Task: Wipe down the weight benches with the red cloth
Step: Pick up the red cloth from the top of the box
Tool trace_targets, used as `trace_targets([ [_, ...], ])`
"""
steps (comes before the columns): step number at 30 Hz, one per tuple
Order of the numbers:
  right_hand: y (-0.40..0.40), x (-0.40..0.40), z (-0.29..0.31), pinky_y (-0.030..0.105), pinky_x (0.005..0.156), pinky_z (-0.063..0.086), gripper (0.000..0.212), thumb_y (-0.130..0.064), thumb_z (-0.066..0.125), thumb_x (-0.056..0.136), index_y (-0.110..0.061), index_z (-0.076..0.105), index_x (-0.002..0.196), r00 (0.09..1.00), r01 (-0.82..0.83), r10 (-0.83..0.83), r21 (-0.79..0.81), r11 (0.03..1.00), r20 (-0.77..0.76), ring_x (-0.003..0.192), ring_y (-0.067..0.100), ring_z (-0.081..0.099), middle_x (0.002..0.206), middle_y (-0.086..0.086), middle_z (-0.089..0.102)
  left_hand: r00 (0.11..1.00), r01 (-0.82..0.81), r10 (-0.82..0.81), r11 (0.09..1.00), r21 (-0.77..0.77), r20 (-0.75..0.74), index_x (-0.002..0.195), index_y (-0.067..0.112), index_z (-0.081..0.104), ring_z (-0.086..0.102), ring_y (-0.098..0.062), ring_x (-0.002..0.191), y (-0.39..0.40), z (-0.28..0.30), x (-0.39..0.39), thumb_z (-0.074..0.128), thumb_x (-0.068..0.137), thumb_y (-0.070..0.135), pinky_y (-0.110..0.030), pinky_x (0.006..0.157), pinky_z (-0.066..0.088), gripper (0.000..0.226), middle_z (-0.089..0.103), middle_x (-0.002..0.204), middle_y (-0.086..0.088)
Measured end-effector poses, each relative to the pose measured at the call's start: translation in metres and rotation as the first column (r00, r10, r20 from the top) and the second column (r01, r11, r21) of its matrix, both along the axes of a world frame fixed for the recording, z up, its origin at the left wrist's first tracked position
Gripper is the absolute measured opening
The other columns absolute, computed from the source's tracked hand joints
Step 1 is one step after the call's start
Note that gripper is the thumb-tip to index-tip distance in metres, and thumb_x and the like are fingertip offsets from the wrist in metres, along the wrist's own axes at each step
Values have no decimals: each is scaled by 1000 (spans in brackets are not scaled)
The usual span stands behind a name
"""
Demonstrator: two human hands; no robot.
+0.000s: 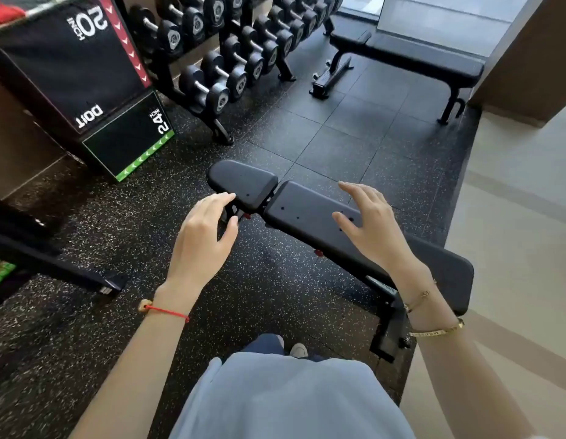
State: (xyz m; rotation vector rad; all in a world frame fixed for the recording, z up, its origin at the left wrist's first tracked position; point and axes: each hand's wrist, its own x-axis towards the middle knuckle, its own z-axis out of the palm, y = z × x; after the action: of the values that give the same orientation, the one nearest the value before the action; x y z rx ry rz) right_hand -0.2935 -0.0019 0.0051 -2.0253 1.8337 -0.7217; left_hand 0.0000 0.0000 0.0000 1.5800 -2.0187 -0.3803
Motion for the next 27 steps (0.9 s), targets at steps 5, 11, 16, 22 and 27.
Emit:
trace_targets([
  [5, -13, 11, -13, 38, 115, 30, 53, -28, 61, 94, -15, 46, 143, 998, -62, 63, 39, 997, -4, 136, 21, 40, 142, 2, 52, 995, -97, 98, 994, 55, -13, 141, 12, 51, 45, -17, 137, 13, -12, 12, 53, 100, 22, -37, 118, 36, 42, 55, 142, -6],
  [11, -47, 43, -22, 41, 118, 28, 53, -31, 60, 95, -20, 44, 144, 984, -179, 179, 96, 979, 3, 139, 19, 37, 145, 0, 49, 974, -227, 228, 972, 56, -7, 139, 13, 53, 46, -17, 135, 13, -23, 44, 53, 100, 21, -36, 117, 37, 40, 56, 141, -5],
  [16, -95, 92, -28, 40, 117, 26, 53, -31, 60, 95, -20, 44, 144, 957, -286, 291, 124, 950, -19, 139, 19, 36, 146, 0, 48, 935, -352, 355, 932, 90, -21, 138, 13, 54, 47, -16, 134, -1, -32, 79, 53, 100, 22, -39, 115, 38, 39, 56, 140, -4],
  [22, -167, 180, -33, 34, 116, 24, 50, -30, 60, 95, -20, 47, 142, 910, -408, 414, 143, 902, -15, 139, 18, 36, 145, -2, 49, 890, -448, 454, 887, 111, -31, 137, 13, 55, 48, -17, 134, -41, -36, 140, 54, 99, 21, -40, 115, 39, 38, 57, 139, -3],
  [27, -229, 271, -31, 39, 117, 30, 51, -30, 59, 96, -17, 46, 143, 877, -479, 481, 119, 870, 9, 139, 19, 38, 145, -1, 49, 861, -500, 507, 858, 118, -39, 137, 14, 56, 47, -15, 134, -86, -27, 209, 54, 99, 21, -39, 113, 41, 38, 56, 139, -2],
])
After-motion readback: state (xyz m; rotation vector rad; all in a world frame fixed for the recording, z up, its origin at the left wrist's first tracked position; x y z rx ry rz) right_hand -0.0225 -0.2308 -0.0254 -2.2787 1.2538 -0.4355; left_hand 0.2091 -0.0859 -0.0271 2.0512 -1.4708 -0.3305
